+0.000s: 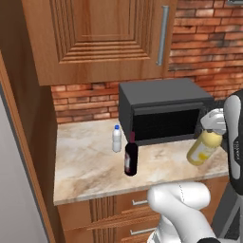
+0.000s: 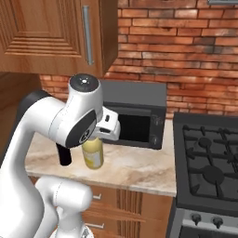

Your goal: Place the drinks on the dining counter in a tight cluster.

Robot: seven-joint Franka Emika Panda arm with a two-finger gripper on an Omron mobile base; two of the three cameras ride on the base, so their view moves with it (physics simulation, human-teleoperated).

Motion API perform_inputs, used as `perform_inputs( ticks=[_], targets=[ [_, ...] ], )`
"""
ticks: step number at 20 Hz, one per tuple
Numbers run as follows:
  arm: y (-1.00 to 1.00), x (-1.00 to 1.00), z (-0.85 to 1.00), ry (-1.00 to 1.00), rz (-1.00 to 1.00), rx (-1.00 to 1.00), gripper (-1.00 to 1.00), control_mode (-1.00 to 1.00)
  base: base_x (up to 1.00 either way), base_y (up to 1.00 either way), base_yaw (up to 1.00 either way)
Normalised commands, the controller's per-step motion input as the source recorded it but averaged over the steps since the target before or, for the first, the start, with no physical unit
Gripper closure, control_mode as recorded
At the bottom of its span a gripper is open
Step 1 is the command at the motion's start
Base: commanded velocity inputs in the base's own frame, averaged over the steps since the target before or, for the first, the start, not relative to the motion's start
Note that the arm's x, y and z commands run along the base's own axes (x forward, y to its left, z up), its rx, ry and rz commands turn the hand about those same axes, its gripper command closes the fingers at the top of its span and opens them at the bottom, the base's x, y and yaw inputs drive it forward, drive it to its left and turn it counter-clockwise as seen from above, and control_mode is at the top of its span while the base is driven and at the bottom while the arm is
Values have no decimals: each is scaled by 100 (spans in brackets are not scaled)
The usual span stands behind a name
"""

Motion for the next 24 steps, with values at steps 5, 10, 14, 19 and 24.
perform_inputs(
  ticks=[5,10,14,19,24],
  targets=[
    [0,0,0,0,0,0,100,100,-40,-48,-39],
    [0,0,0,0,0,0,100,100,-6,-12,-62],
    [0,0,0,0,0,0,100,100,1,0,-98],
    [0,0,0,0,0,0,100,100,7,1,-99],
    [0,0,0,0,0,0,100,100,2,-51,-78]
  ],
)
